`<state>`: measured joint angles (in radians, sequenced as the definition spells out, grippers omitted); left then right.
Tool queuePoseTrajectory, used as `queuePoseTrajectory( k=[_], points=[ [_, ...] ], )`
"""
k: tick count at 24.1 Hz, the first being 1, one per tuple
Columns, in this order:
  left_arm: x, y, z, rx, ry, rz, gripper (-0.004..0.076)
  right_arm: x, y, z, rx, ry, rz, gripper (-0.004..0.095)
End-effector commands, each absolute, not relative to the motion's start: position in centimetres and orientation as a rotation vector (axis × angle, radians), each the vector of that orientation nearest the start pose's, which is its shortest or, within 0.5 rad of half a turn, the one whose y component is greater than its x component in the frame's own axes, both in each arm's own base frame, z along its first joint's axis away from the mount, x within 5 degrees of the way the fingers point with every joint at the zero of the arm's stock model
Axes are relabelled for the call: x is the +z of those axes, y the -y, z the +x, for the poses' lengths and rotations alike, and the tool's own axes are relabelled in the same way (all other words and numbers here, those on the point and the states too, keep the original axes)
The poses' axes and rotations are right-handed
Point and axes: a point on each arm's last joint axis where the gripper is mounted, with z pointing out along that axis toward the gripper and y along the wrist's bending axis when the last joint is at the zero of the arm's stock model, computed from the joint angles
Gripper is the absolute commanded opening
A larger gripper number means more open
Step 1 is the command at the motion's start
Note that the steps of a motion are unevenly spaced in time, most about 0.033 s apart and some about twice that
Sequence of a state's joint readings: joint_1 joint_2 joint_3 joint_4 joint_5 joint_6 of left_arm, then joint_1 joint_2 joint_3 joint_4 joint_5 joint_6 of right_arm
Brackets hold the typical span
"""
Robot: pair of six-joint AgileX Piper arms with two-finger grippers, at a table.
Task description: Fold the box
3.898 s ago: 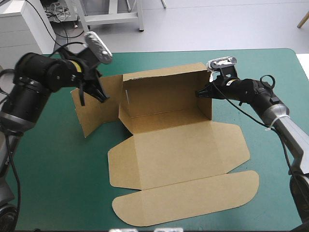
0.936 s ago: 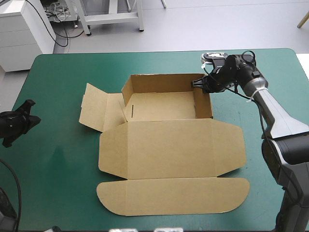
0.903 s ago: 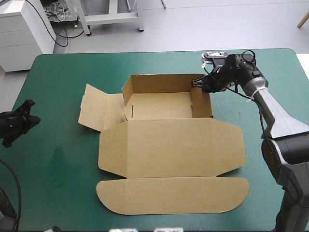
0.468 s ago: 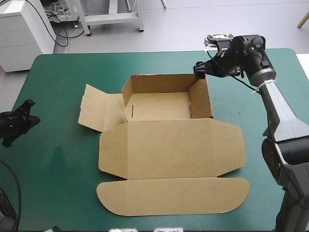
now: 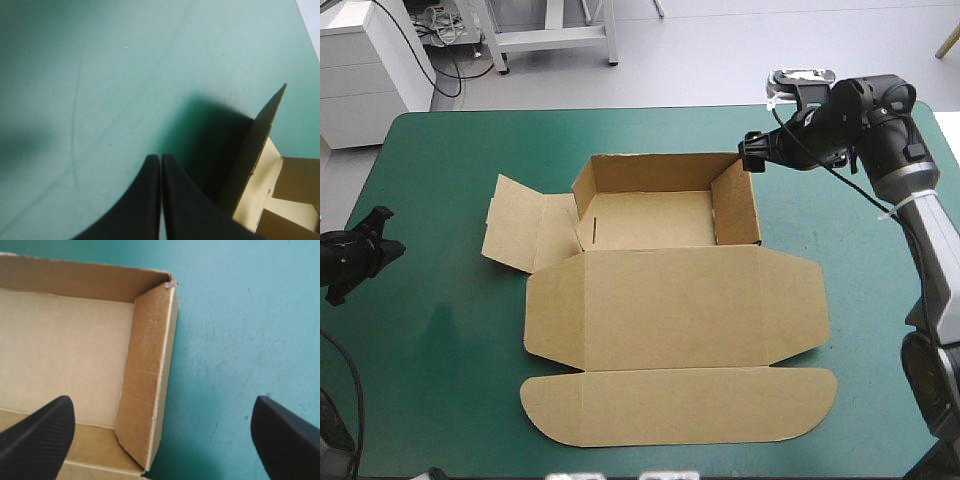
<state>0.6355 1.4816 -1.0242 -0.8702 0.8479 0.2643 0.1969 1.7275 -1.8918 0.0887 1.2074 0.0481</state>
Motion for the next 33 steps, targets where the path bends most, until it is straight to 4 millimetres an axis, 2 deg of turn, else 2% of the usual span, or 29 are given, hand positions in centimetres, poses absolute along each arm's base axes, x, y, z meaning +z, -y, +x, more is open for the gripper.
queuePoseTrajectory(
  k=[1,5,8,14,17,20,29,32,33],
  points=[
    [29.6,-13.1,26.8,-0.707,-2.124,-1.002,-0.0008,42.6,-8.4,34.8,0.209,-2.44,-0.203,0.0881],
    [29.7,-13.1,26.8,-0.716,-2.122,-1.003,-0.0008,42.4,-9.8,34.6,0.131,-2.437,-0.244,0.0881],
    [29.7,-13.0,26.8,-0.731,-2.12,-1.004,-0.0008,41.7,-9.9,35.2,0.088,-2.455,-0.214,0.0879],
    [29.7,-13.0,26.9,-0.739,-2.117,-1.006,-0.0008,37.0,-11.1,38.2,0.126,-2.584,-0.212,0.088],
    [29.7,-13.0,26.9,-0.743,-2.113,-1.016,-0.0008,33.4,-11.6,40.2,0.11,-2.672,-0.221,0.0879],
    [29.8,-12.9,26.9,-0.762,-2.099,-1.021,-0.0008,30.7,-12.3,41.3,0.139,-2.736,-0.252,0.0879],
    [29.8,-12.9,26.9,-0.765,-2.098,-1.021,-0.0008,30.3,-12.6,41.5,0.179,-2.748,-0.251,0.0866],
    [29.8,-12.9,26.9,-0.765,-2.098,-1.021,-0.0008,30.3,-12.6,41.5,0.178,-2.747,-0.255,0.0799],
    [29.8,-12.9,26.9,-0.767,-2.1,-1.02,-0.0008,30.3,-12.6,41.5,0.173,-2.747,-0.256,0.0746]
  ],
)
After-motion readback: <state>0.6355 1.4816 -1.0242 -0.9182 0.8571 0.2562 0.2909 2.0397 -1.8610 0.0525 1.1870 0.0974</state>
